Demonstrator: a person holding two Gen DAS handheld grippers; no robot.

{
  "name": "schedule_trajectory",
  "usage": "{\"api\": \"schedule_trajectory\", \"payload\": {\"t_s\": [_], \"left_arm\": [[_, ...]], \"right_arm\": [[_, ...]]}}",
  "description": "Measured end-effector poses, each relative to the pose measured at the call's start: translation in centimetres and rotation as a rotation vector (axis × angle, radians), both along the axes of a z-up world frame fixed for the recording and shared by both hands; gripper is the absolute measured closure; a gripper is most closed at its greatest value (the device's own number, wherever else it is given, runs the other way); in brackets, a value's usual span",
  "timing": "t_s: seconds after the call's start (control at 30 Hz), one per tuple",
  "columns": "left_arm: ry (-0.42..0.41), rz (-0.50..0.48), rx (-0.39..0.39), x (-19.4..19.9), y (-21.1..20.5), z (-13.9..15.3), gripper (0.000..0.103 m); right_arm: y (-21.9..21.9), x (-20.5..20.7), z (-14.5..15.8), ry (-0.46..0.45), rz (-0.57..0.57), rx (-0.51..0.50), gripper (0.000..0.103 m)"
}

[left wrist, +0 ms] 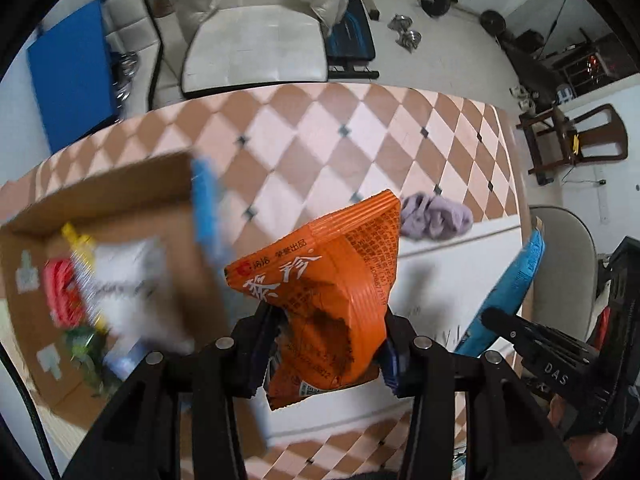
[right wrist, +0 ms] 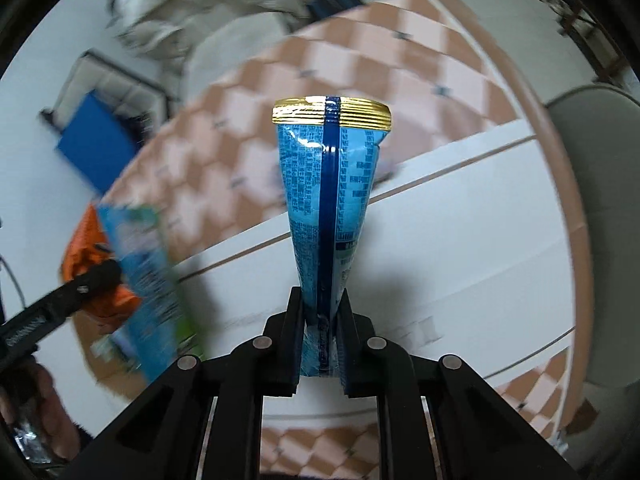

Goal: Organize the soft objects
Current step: 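Carry the orange bag and blue packet over the box and release them inside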

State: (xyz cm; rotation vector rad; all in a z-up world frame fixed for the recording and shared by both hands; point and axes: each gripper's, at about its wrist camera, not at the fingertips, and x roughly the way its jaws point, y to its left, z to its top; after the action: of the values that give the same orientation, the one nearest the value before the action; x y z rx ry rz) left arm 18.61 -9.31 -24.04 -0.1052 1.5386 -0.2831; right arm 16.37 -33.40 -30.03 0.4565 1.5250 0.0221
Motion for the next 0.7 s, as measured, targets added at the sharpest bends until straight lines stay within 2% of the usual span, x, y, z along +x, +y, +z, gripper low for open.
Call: {"api": "schedule_trajectory", "payload": {"t_s": [0.1,0.2,0.4,0.53,0.7], "left_arm": [[0.006,0.047,-0.011,-1.0,4.5,1.3,0.061],[0.007,0.09,0.03,-0.9,9.1,1.5,0.061],[0.081,0.135,0.059,1.8,13.9,-0.7,0.061],[0.114,0.143,0.058,4.7,14.6,-2.2,0.061],[0.153,0.127,0.067,7.2,14.9,-4.2,0.061]], "right_arm": [[6.0,-1.3,2.7,-0.044,0.088,0.056,0.088],[12.5,-1.7,4.5,-0.073,0.183,0.085,0.088],[22.4,-0.5,4.4,-0.073,0.297,0.065,0.088],[25.1,1.1,2.2,-0.025,0.299,0.05,0.088],[26.4,2.7,0.5,0.024,0.298,0.026,0.088]]}}
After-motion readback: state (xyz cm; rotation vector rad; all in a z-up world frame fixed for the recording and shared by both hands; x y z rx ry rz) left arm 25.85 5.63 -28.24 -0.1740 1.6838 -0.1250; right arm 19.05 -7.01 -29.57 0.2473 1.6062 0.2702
